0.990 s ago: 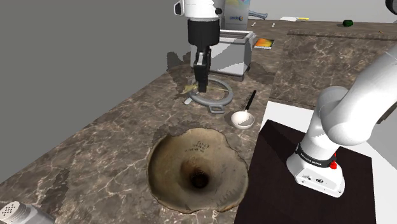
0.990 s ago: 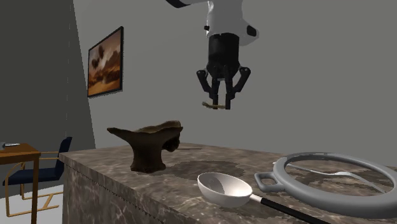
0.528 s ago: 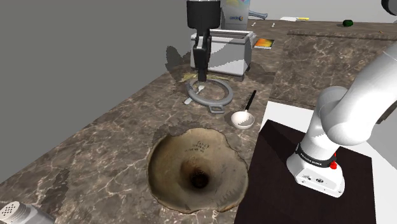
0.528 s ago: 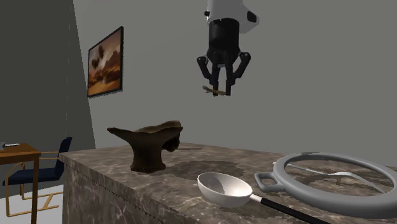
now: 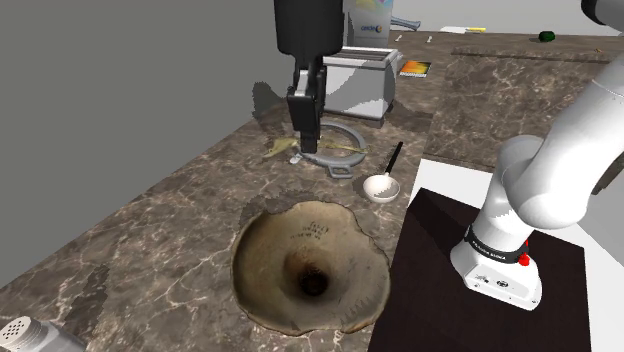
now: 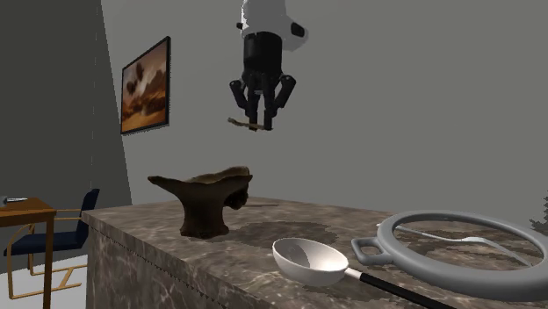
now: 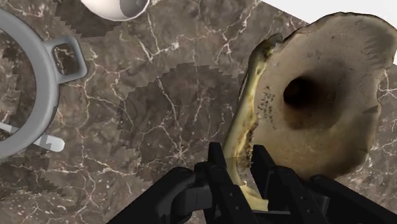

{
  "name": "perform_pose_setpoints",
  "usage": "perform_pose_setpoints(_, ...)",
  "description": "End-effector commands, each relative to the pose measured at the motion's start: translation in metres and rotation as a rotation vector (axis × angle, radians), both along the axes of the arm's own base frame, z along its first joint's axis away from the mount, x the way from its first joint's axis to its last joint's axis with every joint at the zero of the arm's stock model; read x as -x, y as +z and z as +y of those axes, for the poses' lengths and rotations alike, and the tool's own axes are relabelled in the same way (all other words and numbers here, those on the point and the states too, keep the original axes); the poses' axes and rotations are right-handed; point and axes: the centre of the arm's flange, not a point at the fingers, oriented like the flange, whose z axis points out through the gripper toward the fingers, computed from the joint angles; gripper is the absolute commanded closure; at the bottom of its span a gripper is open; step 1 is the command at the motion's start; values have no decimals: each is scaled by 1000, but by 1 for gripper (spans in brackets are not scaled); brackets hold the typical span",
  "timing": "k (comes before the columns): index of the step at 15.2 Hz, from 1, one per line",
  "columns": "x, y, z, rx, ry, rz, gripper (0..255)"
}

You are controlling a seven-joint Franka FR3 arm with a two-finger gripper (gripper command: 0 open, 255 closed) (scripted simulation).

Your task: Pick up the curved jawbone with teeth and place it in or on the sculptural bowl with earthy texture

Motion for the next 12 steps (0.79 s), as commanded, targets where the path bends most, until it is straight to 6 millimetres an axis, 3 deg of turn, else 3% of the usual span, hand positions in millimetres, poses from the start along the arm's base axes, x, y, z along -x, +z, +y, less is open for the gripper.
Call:
perform_pose_setpoints(1,11,1,24,-1,-1,0,255)
perform_pose_setpoints(4,30,3,59,-1,-1,0,255)
perform_pose_setpoints(5,42,4,81,-1,-1,0,255)
perform_pose_setpoints(12,42,-33,81,-1,-1,0,255)
